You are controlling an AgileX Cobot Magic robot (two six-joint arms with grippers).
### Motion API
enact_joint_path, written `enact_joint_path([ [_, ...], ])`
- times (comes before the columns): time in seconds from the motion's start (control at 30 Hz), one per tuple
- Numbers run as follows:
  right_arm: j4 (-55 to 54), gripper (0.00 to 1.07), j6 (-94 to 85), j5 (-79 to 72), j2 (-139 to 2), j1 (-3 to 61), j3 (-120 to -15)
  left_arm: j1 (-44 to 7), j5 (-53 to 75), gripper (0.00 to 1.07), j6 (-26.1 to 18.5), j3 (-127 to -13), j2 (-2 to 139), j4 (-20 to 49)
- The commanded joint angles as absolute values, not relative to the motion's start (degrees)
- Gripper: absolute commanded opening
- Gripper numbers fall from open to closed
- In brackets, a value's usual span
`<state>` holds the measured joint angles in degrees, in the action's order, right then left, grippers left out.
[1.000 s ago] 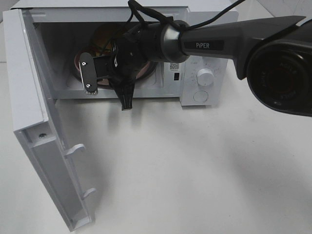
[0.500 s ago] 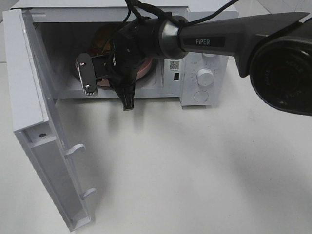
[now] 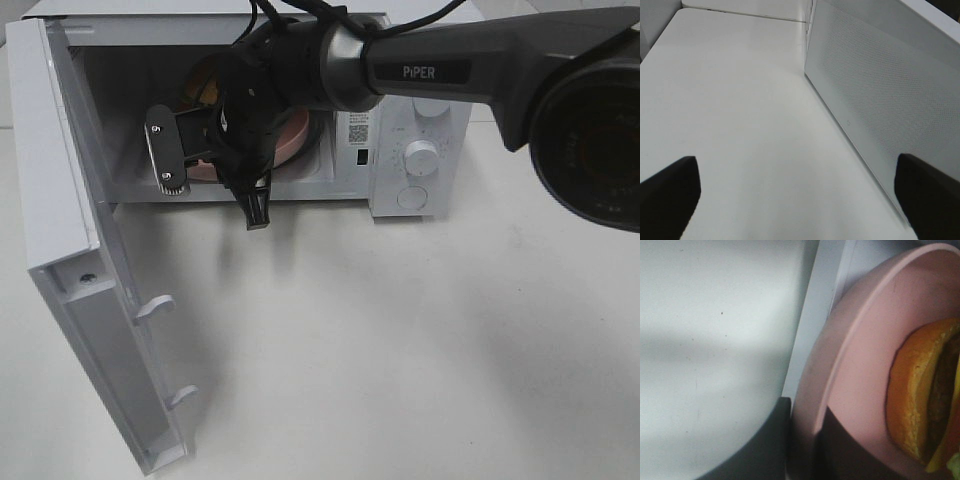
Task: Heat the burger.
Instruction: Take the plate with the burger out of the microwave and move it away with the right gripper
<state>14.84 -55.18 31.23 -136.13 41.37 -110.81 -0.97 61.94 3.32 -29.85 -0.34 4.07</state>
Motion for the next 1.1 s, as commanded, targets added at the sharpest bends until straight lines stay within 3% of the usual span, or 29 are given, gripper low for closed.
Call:
enact_joint_path([
  [0.03, 17.2, 0.00, -54.6, 23.4, -132.0, 41.5, -106.6, -1.0, 61.2, 0.98, 3.1, -29.7, -1.3, 4.2],
  [0.33, 19.6, 0.00, -54.6, 12.5, -123.6, 41.5, -91.6, -1.0, 61.2, 0.98, 3.1, -29.7, -1.3, 4.2],
  [1.1, 21.1, 0.00, -54.8, -1.0, -108.7, 41.5, -65.1, -1.0, 61.2, 0.98, 3.1, -29.7, -1.3, 4.2],
])
